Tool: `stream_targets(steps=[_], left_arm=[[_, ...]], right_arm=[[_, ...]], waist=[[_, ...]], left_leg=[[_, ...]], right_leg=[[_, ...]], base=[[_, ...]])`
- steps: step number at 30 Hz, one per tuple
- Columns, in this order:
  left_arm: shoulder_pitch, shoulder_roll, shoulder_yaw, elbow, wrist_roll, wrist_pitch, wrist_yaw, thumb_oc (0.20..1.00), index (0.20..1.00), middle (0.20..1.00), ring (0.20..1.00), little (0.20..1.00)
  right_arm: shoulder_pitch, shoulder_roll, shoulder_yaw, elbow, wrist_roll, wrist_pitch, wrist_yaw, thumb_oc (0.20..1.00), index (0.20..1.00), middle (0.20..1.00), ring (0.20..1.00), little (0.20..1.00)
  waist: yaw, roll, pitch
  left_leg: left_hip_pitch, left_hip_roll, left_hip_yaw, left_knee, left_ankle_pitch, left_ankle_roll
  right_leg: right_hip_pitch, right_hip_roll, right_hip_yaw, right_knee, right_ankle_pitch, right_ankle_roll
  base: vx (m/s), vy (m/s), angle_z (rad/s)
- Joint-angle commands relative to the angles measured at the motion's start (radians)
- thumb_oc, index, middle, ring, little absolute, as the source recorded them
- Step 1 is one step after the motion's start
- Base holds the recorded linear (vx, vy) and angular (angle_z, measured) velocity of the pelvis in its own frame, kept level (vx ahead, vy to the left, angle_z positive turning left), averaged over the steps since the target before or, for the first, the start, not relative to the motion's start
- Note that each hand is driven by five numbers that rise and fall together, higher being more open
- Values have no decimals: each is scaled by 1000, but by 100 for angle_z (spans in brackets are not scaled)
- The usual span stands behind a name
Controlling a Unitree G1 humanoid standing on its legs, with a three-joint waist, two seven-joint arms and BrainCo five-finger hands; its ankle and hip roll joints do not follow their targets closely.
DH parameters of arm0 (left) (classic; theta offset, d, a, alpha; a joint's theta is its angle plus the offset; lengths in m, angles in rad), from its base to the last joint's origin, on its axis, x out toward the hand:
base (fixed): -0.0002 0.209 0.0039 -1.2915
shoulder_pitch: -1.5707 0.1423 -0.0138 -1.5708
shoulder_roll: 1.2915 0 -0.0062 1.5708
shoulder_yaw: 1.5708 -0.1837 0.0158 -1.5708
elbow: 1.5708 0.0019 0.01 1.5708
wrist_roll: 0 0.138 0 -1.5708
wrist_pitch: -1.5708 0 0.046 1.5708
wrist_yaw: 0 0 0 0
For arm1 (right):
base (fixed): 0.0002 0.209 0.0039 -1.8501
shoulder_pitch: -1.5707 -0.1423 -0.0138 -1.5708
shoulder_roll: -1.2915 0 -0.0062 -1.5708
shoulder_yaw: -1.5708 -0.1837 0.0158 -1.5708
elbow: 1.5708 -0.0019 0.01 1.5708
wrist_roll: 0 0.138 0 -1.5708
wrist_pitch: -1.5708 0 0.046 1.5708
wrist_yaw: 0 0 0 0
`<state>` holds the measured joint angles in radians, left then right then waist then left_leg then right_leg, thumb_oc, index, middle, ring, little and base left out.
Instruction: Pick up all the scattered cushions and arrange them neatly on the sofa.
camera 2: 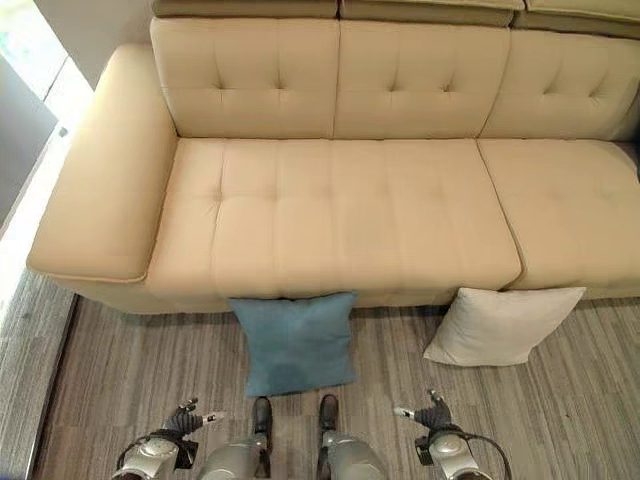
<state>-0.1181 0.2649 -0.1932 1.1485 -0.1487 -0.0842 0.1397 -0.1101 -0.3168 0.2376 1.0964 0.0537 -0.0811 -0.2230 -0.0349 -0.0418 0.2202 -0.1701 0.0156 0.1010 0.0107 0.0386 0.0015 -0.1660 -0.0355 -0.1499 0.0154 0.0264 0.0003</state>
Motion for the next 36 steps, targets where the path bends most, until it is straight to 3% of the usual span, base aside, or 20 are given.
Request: stream_targets(steps=[1, 7, 12, 13, 21, 23, 30, 36], left_arm=[[-3, 30, -8, -61, -47, -37, 42, 1000, 1000, 1000, 1000, 1000], [-109, 52, -28, -202, -158, -91, 106, 1000, 1000, 1000, 1000, 1000], [-237, 73, -62, -268, -206, -123, 154, 1000, 1000, 1000, 1000, 1000], [-287, 87, -76, -289, -214, -128, 170, 1000, 1000, 1000, 1000, 1000], [-502, 123, -113, -308, -191, -134, 257, 1000, 1000, 1000, 1000, 1000], [-613, 145, -139, -301, -143, -124, 308, 1000, 1000, 1000, 1000, 1000], [-780, 164, -176, -274, -200, -131, 343, 1000, 1000, 1000, 1000, 1000], [-870, 190, -203, -278, -227, -131, 345, 1000, 1000, 1000, 1000, 1000]], right_arm=[[-18, -26, 17, -60, -2, -15, -29, 1000, 1000, 1000, 1000, 1000], [-129, -48, 14, -155, 47, -43, -95, 1000, 1000, 1000, 1000, 1000], [-249, -69, 11, -229, 89, -59, -168, 1000, 1000, 1000, 1000, 1000], [-304, -78, 18, -242, 95, -64, -195, 1000, 1000, 1000, 1000, 1000], [-528, -136, 13, -267, 118, -82, -292, 1000, 1000, 1000, 1000, 1000], [-641, -167, 33, -283, 110, -91, -337, 1000, 1000, 1000, 1000, 1000], [-809, -190, 91, -254, 118, -89, -373, 1000, 1000, 1000, 1000, 1000], [-874, -210, 123, -255, 138, -97, -369, 1000, 1000, 1000, 1000, 1000]], waist=[[21, -32, 4], [22, -28, 89], [14, -13, 123], [11, -4, 136], [-2, 24, 149], [-10, 35, 170], [-21, 38, 184], [-30, 34, 184]], left_leg=[[-62, 2, -9, 130, -91, -30], [-222, -8, -8, 189, -75, -30], [-408, 5, -3, 276, -70, -31], [-488, 15, -8, 315, -97, -37], [-795, 21, -24, 396, -77, -37], [-913, 22, -25, 394, -54, -45], [-1087, 6, -39, 424, -45, -19], [-1161, 1, -50, 468, -60, -7]], right_leg=[[-21, -50, 35, 122, -78, 97], [-185, -72, 31, 181, -53, 95], [-378, -90, 20, 269, -51, 88], [-468, -93, 25, 321, -74, 97], [-784, -118, 41, 426, -71, 104], [-916, -127, 56, 463, -71, 108], [-1103, -116, 87, 523, -72, 123], [-1182, -111, 95, 570, -86, 121]], base=[[-61, 77, 7], [-151, 5, 4], [-144, -1, 4], [-120, 8, 4], [-90, -4, 4], [-134, -3, 5], [-5, -10, 2], [40, -22, 2]])
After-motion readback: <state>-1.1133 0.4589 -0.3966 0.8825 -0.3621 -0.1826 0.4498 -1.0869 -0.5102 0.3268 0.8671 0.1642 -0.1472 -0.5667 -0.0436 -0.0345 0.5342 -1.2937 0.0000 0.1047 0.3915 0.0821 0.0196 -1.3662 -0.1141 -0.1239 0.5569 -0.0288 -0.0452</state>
